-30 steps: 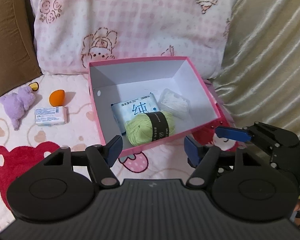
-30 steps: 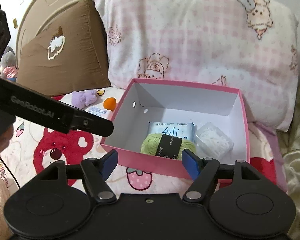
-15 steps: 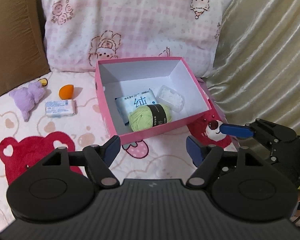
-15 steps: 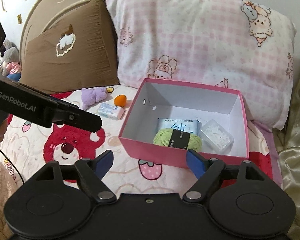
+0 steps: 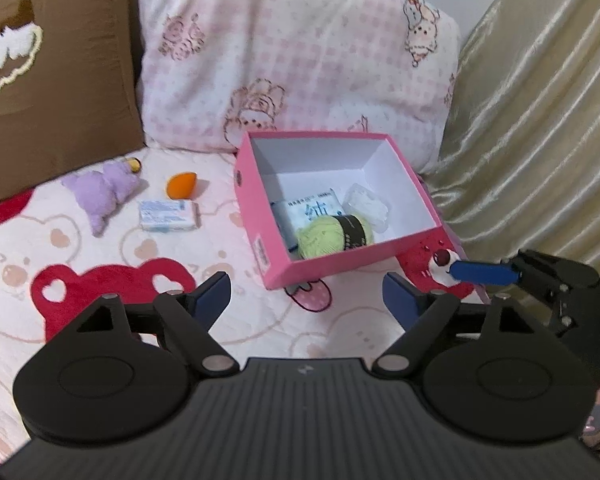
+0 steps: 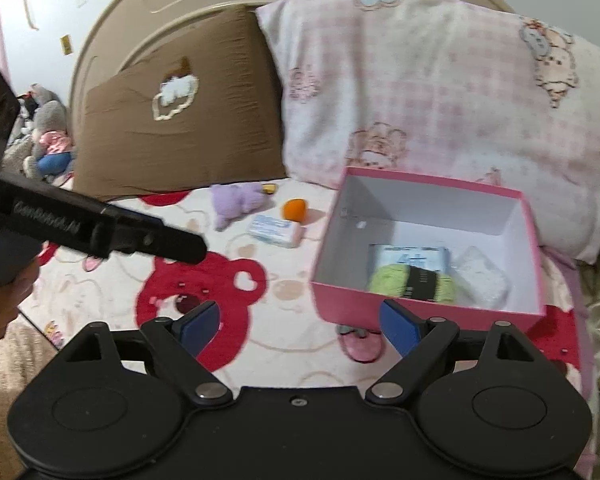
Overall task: Organize objects
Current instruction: 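Withdraw the open left tool and move it toward the white soap bar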
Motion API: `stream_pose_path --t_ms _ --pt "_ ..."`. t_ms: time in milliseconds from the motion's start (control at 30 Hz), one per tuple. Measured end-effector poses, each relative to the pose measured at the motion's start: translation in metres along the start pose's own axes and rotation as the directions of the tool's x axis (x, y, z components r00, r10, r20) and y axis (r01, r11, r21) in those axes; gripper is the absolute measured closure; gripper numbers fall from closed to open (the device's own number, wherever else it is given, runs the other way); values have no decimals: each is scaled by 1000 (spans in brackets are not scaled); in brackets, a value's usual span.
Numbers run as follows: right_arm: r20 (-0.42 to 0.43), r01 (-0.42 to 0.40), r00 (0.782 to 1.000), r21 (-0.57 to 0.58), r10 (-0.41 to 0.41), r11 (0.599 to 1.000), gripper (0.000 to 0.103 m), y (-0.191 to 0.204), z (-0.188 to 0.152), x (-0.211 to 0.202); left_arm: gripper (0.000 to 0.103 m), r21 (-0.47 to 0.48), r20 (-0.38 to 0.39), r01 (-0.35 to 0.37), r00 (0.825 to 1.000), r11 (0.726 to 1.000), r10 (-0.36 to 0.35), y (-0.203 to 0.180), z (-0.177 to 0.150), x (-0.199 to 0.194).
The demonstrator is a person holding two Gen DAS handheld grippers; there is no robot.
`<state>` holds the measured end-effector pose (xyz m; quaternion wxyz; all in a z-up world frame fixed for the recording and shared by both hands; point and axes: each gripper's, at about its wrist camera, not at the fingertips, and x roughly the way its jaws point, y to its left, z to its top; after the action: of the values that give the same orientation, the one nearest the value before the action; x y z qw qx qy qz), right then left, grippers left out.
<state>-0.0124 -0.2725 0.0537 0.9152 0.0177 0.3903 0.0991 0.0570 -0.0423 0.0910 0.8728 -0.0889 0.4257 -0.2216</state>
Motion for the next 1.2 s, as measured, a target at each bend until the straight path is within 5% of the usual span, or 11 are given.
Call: stream_pose_path --t_ms 567,900,1200 --pt "18 -126 991 -122 129 985 14 57 18 44 17 22 87 -92 992 996 90 45 3 2" --pt "33 -137 989 -164 144 977 16 67 17 89 12 -53 80 -164 983 985 168 83 3 28" --pt "43 -83 995 -166 91 983 14 70 14 135 10 -70 111 -135 984 988 142 111 -6 50"
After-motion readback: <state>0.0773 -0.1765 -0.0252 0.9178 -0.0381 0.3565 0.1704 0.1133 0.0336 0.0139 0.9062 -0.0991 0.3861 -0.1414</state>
